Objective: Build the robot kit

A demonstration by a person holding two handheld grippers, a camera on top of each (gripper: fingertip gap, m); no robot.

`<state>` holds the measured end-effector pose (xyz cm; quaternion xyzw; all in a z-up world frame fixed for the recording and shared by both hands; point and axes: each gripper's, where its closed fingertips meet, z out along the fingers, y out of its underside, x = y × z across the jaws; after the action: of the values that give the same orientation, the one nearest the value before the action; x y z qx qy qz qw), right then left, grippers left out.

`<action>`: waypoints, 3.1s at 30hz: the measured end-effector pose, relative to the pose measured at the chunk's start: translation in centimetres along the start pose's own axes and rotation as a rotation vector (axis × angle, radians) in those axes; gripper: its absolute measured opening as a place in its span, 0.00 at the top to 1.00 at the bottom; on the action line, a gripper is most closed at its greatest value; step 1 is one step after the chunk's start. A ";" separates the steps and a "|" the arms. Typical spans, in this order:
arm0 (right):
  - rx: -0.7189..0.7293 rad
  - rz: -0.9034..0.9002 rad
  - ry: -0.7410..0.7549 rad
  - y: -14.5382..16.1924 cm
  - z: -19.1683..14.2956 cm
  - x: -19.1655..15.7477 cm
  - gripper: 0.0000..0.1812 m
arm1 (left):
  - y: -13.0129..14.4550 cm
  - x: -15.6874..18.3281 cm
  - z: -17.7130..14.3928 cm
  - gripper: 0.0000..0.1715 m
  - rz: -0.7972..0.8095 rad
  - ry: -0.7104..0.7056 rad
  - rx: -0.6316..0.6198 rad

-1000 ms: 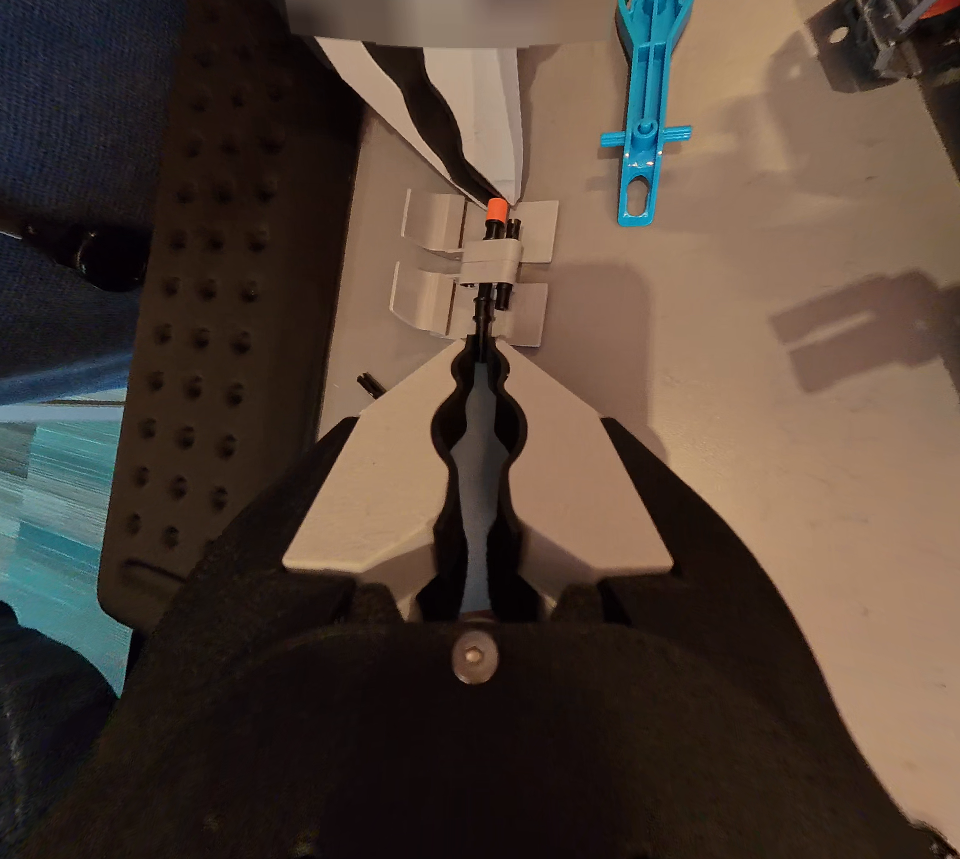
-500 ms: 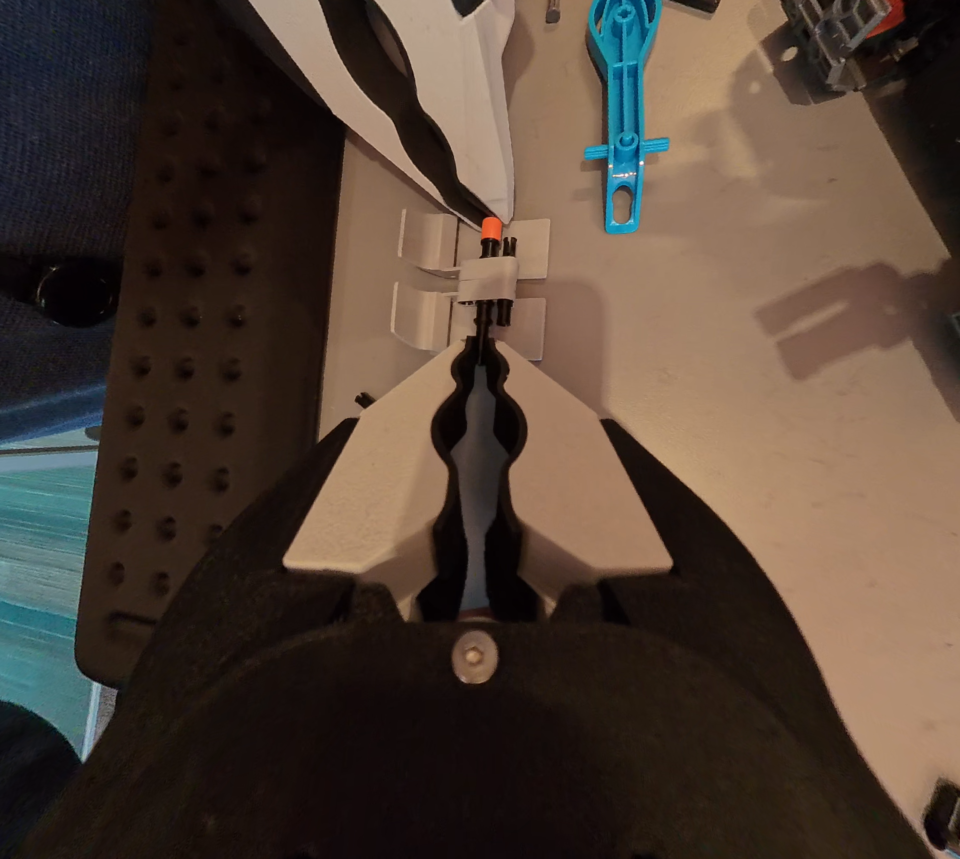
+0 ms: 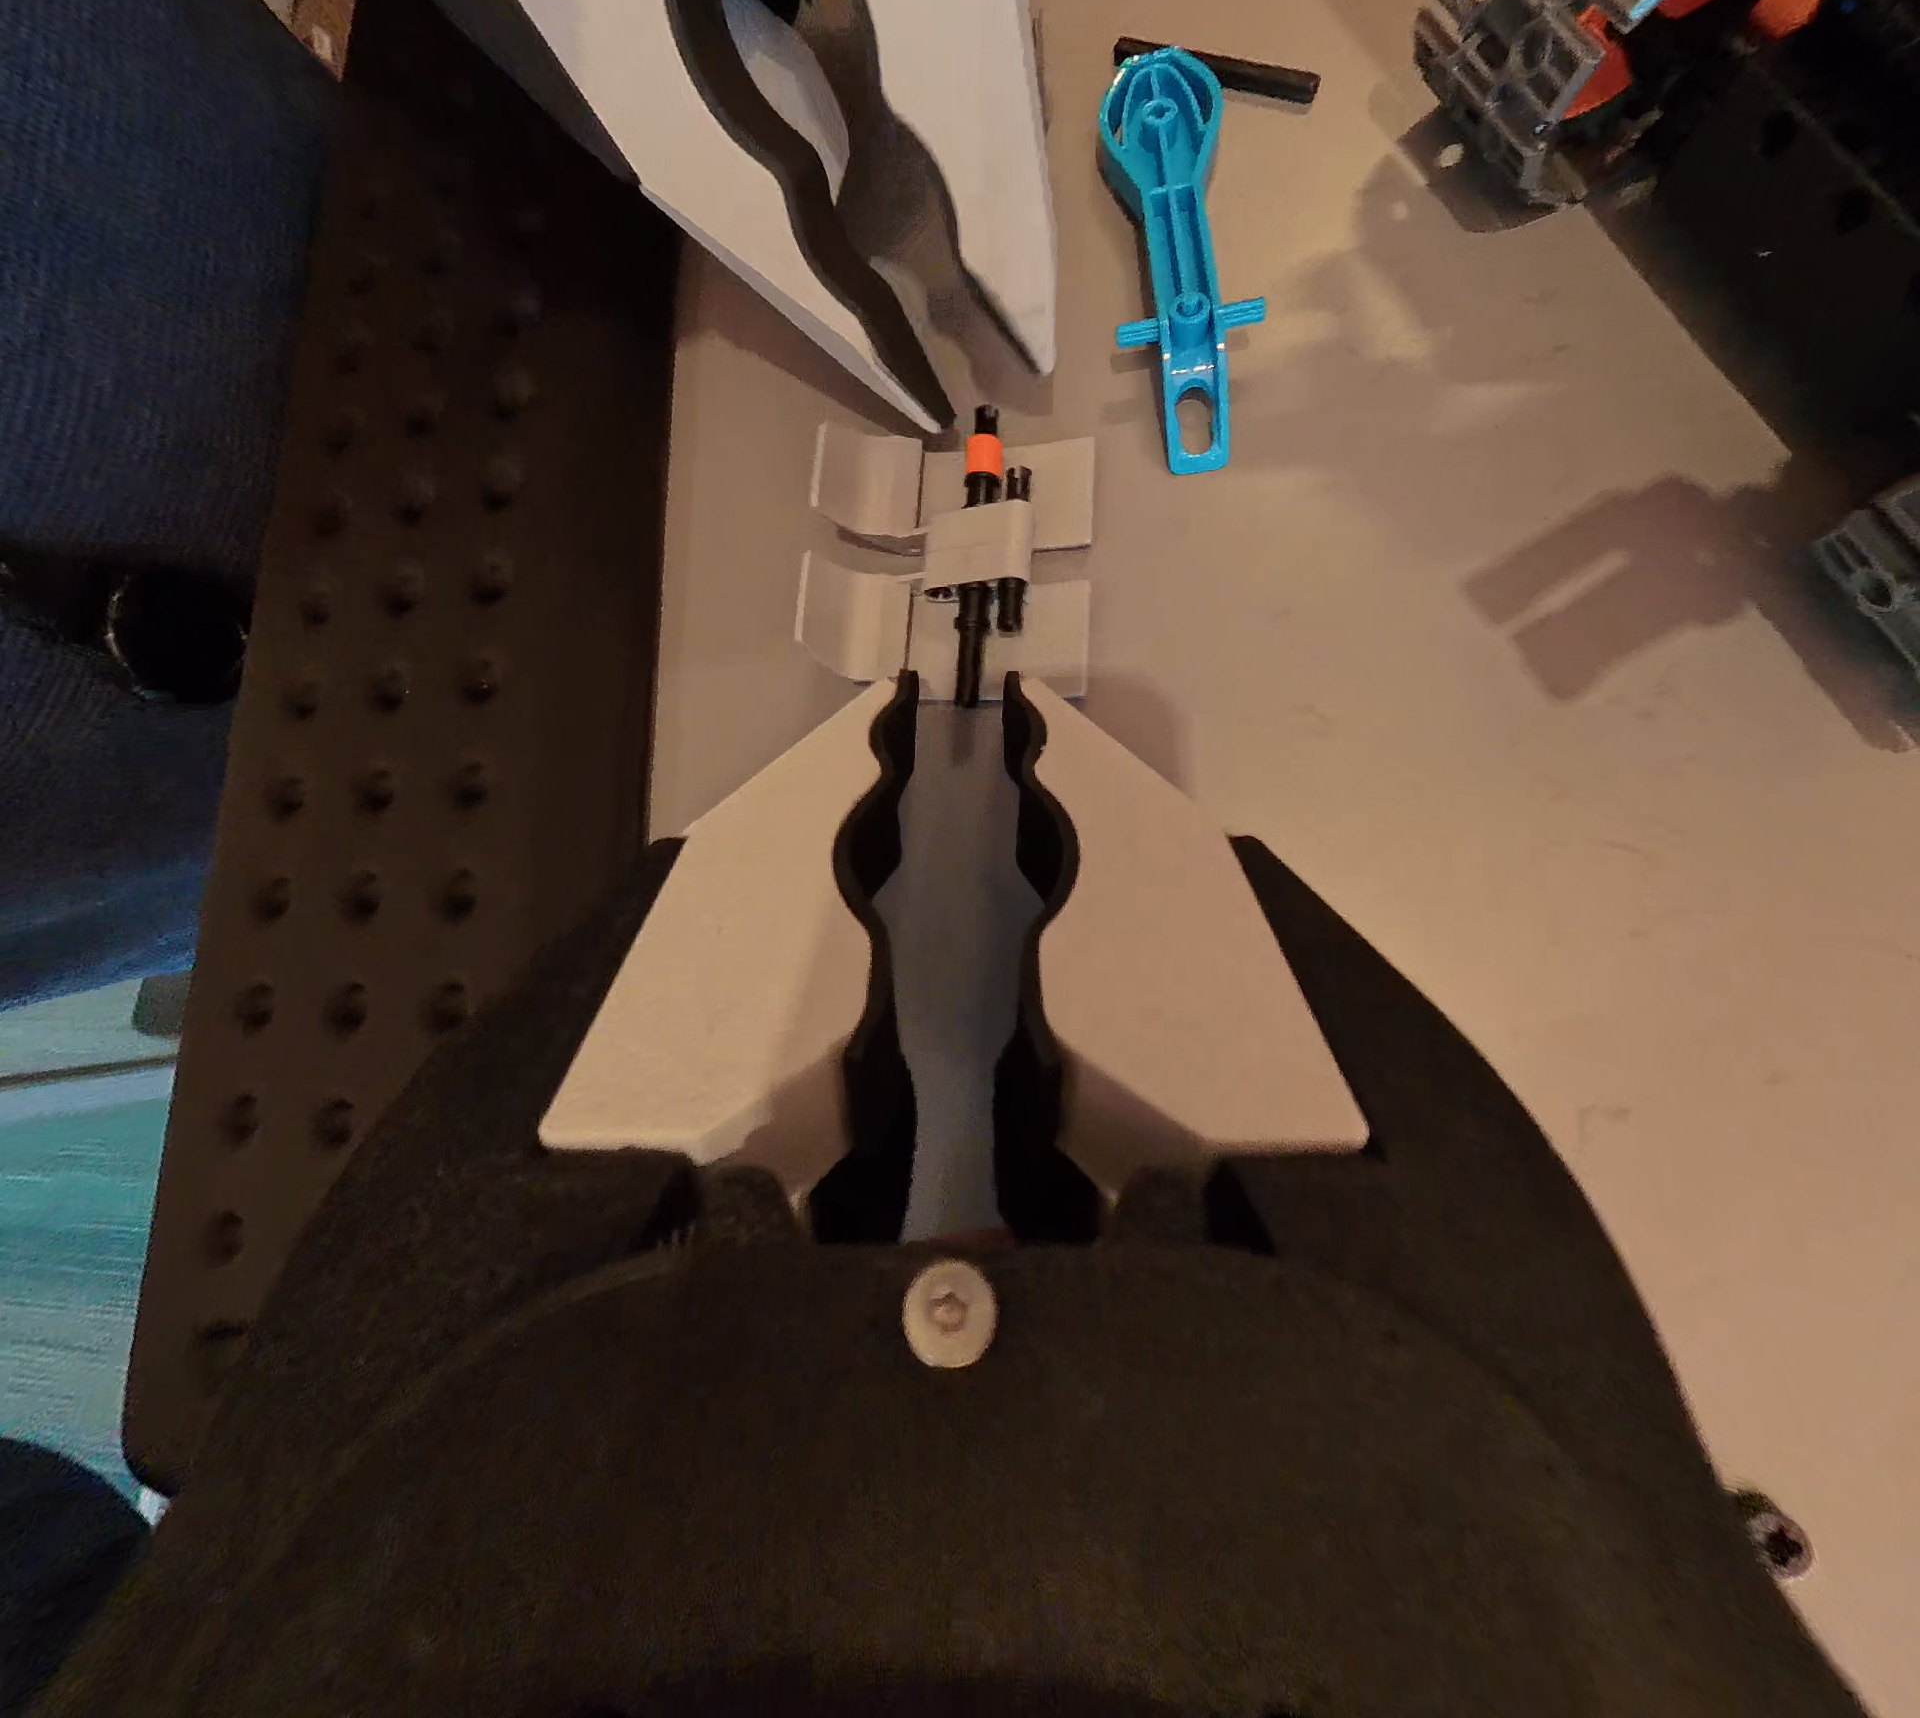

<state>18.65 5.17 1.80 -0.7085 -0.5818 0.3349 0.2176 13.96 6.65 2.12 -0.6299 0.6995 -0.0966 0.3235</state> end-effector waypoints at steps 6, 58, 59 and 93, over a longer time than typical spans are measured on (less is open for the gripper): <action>0.041 -0.001 0.052 -0.2 -1.2 -0.4 0.92 | 1.9 -1.7 -6.1 0.85 -0.142 -0.084 0.059; 0.221 -0.057 0.246 -3.4 -2.5 -3.1 0.98 | 15.6 -3.0 -9.0 0.88 -0.529 0.040 -0.084; 0.222 -0.059 0.247 -3.4 -2.5 -3.2 0.97 | 15.7 -3.0 -9.2 0.88 -0.530 0.036 -0.086; 0.490 -0.468 0.849 -14.2 -4.2 -4.2 0.94 | -7.0 -2.5 -12.4 0.97 -0.967 0.541 0.996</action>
<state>11.59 4.64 15.51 -0.5616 -0.4898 0.0876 0.6611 12.54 4.30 16.27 -0.6003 0.2727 -0.6856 0.3085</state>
